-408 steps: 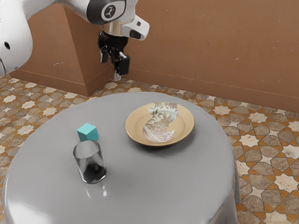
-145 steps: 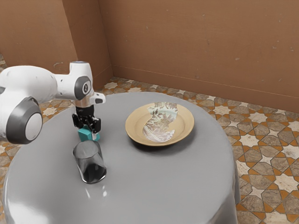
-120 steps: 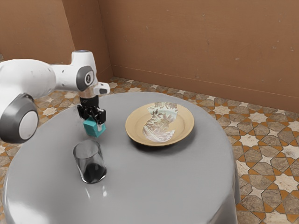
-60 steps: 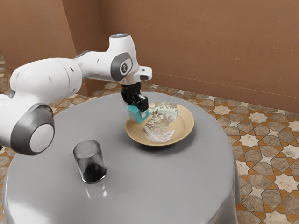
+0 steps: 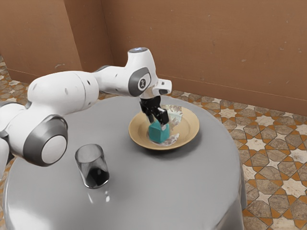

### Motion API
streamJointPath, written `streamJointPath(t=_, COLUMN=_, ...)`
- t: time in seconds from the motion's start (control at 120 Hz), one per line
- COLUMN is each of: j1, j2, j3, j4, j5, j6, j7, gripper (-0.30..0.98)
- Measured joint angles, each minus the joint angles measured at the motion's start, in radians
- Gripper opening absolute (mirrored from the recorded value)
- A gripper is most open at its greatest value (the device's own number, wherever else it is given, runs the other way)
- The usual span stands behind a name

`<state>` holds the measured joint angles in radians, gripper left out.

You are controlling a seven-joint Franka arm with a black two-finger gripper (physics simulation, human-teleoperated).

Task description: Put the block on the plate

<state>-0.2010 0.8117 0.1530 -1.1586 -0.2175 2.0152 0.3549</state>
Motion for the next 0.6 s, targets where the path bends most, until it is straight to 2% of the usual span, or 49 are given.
streamJointPath(t=0.167, j1=-0.015, j2=-0.058, j3=0.001, j4=-0.019, j5=0.006, j6=0.006, j7=0.0, gripper=0.62)
streamJointPath(t=0.4, j1=-0.035, j2=-0.297, j3=0.007, j4=-0.185, j5=0.011, j6=-0.059, j7=-0.002, gripper=0.67)
streamJointPath(t=0.508, j1=-0.056, j2=-0.396, j3=0.005, j4=-0.255, j5=0.05, j6=-0.103, j7=-0.003, gripper=0.67)
streamJointPath(t=0.6, j1=-0.07, j2=-0.432, j3=0.004, j4=-0.272, j5=0.08, j6=-0.142, j7=-0.003, gripper=0.68)
